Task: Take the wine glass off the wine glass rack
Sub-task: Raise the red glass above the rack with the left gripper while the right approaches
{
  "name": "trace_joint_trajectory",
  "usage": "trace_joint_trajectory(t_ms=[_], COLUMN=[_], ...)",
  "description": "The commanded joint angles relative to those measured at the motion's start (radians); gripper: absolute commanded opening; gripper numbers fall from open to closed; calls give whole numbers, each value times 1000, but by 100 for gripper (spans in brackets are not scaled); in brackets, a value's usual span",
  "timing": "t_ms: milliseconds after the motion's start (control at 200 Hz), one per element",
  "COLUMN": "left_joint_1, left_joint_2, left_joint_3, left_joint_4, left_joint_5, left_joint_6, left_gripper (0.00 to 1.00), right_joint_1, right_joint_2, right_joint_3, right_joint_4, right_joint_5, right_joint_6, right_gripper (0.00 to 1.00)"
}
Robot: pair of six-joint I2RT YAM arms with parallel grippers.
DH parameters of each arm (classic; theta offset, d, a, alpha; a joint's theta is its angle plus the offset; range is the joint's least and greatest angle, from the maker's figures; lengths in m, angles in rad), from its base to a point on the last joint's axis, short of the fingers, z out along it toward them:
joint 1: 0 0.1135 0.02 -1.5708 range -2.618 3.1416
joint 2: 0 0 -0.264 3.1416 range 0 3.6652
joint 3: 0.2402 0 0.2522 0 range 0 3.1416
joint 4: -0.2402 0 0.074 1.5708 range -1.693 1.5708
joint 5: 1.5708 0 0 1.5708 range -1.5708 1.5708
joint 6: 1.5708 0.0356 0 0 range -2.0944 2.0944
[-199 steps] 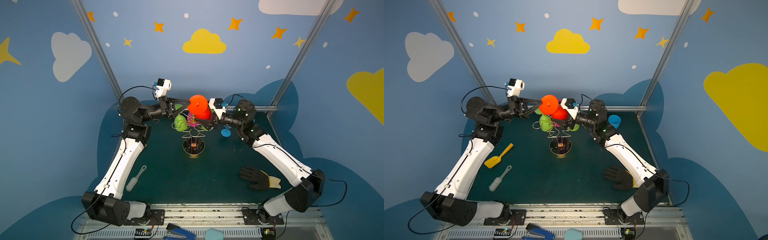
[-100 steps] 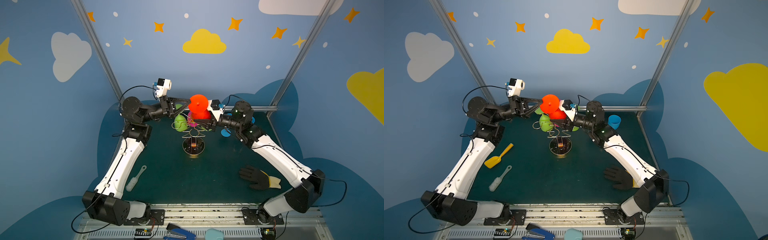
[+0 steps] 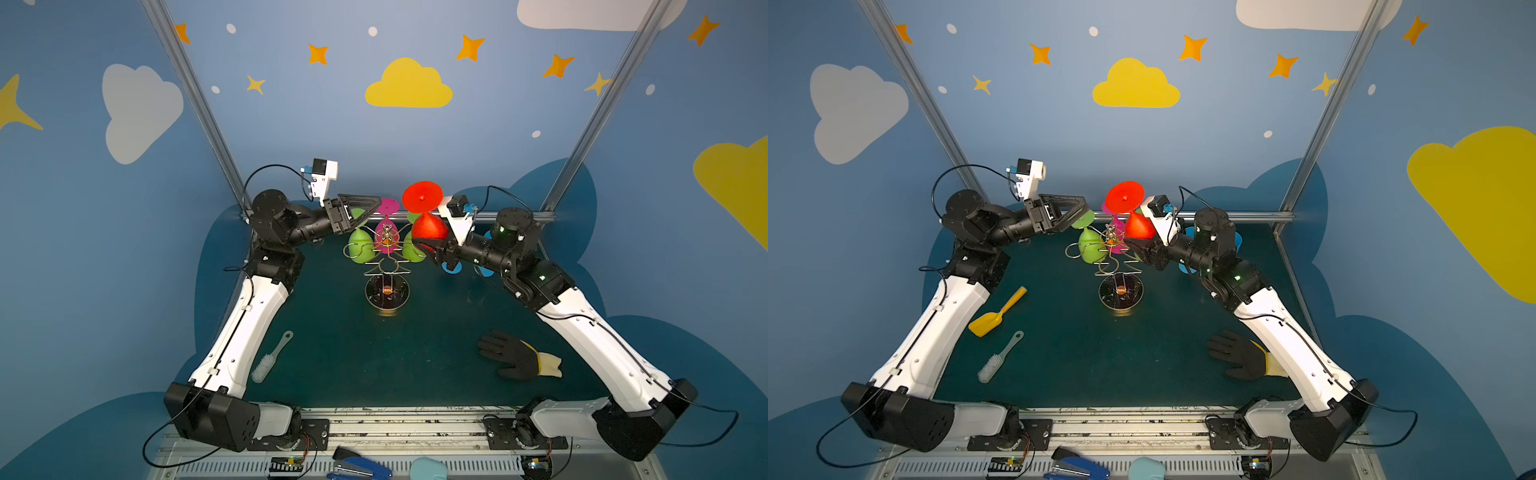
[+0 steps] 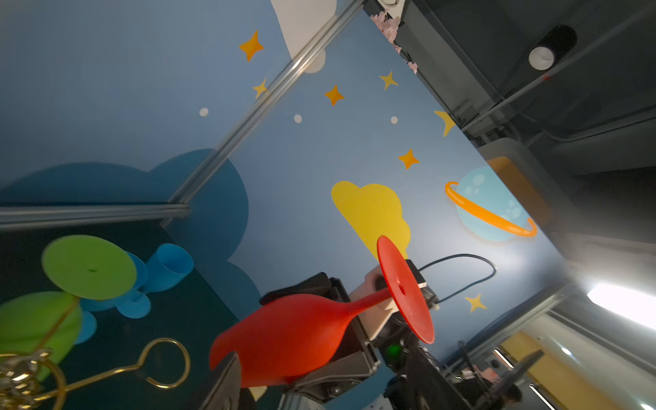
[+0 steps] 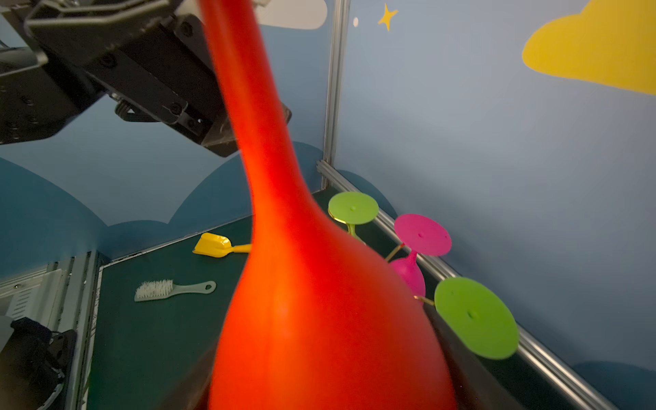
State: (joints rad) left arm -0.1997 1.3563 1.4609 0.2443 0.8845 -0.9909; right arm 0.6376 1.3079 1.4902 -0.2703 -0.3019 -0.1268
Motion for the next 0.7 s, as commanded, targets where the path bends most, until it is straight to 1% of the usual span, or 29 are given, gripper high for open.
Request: trace_joint_trajectory(t_ms=[0,65,145,235,290,355,466,696], left_joint_1=[-12,-27,-53,-99,-134,-166,-193,-238], left_joint_2=[-23,-17,-16,-37,-52,-62,-56,-34], left_joint_3=[-16,-37,-62,-104,-140,-171,-169,-167], left_joint_4=[-57,-11,37,65,94,126,132,160], left_joint_5=[-152,-203,-238,-289,-340,-381,-408,-402], left_joint_6=[346,469,623,844,976,1093,1194,1309], left_gripper=[72,71,70,69,70,69,67,62], right_joint_1=[-4,-5,-6,-5,-6,-6,-4,-4], right_joint_2=[-20,-19,-10,-4,0,9,39,102], right_joint_3=[53,86,129,169,186,205,247,309], right_joint_4=[-202,-283,-369,-441,-469,-496,-543,-589], right_joint_5=[125,164,195,202,199,199,197,160], right_joint_6=[53,61,63,65,68,68,69,71], right_gripper=[25,24,23,22,22,21,20,18])
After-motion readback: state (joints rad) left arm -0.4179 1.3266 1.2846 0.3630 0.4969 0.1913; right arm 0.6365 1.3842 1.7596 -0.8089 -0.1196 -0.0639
